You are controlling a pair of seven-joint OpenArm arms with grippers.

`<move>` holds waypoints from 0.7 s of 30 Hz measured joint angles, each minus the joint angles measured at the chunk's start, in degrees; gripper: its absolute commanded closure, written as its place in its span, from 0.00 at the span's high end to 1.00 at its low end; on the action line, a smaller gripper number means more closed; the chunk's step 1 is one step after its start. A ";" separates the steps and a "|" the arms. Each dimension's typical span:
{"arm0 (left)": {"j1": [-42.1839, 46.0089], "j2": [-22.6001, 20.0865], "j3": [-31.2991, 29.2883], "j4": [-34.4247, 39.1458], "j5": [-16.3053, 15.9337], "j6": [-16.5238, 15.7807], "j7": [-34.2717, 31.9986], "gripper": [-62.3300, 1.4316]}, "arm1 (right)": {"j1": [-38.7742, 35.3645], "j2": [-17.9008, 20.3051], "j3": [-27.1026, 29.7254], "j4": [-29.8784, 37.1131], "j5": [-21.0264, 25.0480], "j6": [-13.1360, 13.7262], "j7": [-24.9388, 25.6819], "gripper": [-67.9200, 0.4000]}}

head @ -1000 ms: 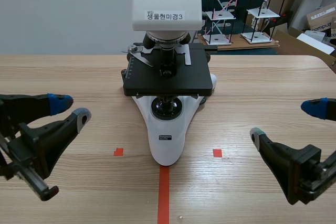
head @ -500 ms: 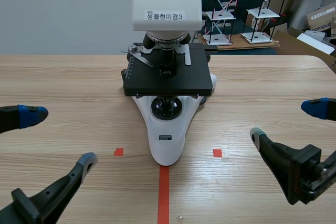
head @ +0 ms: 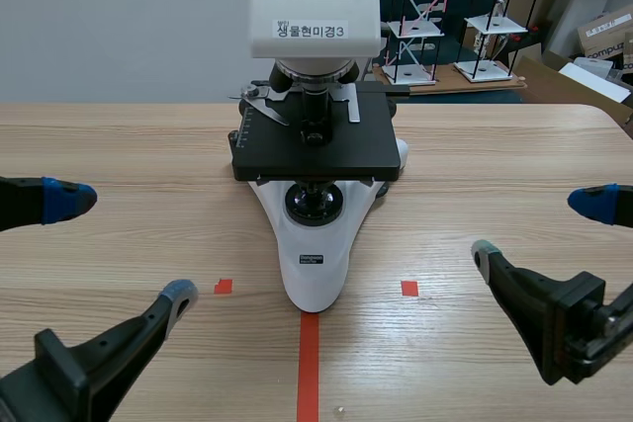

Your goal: Return to the home posture

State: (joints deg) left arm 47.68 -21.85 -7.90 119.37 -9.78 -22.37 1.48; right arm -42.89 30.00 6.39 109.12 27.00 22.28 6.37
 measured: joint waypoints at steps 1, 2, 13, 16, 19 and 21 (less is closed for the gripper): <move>-0.74 -0.79 0.00 -0.02 -0.68 0.02 0.42 1.00 | 0.00 0.02 0.00 0.00 0.00 0.02 0.00 1.00; -1.44 -1.42 0.00 -0.02 -1.75 0.00 1.09 1.00 | 0.00 0.00 0.00 0.00 0.00 0.00 0.00 1.00; -2.89 -1.97 0.00 -0.02 -3.80 0.02 0.42 1.00 | 0.00 0.00 0.00 0.00 0.02 0.00 0.00 1.00; -2.89 -1.97 0.00 -0.02 -3.78 0.02 0.44 1.00 | 0.00 0.00 0.00 0.00 0.02 0.00 0.00 1.00; -2.89 -1.97 0.00 -0.02 -3.78 0.02 0.44 1.00 | 0.00 0.00 0.00 0.00 0.02 0.00 0.00 1.00; -2.89 -1.97 0.00 -0.02 -3.78 0.02 0.44 1.00 | 0.00 0.00 0.00 0.00 0.02 0.00 0.00 1.00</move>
State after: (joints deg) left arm 44.80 -23.81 -7.90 119.35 -13.56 -22.35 1.91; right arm -42.89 30.00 6.39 109.12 27.03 22.28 6.37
